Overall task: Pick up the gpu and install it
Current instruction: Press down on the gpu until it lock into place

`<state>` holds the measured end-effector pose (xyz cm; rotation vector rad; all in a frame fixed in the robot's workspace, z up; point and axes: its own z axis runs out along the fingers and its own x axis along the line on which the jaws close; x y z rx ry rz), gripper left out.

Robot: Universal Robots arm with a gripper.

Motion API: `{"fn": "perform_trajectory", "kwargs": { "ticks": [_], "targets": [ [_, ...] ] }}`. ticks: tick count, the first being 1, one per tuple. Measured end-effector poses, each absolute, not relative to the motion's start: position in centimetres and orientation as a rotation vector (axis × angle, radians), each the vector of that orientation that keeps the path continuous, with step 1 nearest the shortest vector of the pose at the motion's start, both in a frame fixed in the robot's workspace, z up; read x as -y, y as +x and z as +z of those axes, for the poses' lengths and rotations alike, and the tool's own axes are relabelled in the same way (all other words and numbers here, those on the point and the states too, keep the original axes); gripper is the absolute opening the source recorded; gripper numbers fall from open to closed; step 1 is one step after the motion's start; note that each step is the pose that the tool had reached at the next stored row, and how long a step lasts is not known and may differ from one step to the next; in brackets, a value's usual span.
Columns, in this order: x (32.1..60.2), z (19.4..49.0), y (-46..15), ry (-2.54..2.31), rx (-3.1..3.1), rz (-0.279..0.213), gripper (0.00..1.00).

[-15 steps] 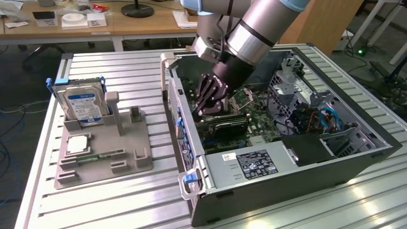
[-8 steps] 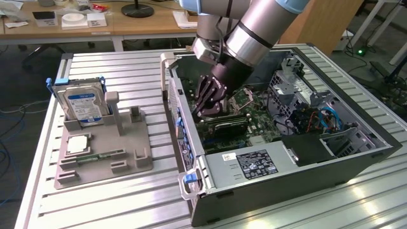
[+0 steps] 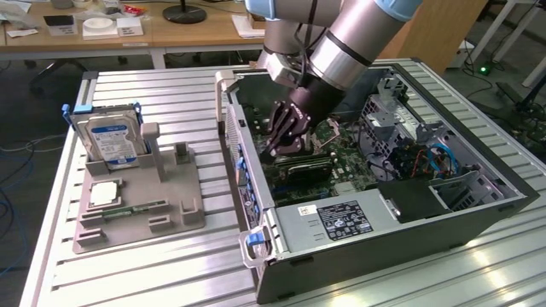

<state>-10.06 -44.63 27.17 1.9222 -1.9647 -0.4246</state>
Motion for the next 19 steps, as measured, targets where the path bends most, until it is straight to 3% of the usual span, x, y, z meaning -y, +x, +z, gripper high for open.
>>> {"fn": "perform_trajectory", "kwargs": {
  "ticks": [4,19],
  "targets": [
    [44.52,27.17,-10.05,1.962,1.989,-0.38,0.11],
    [43.9,27.17,-10.07,2.116,2.139,-0.113,0.11]
  ]
}}
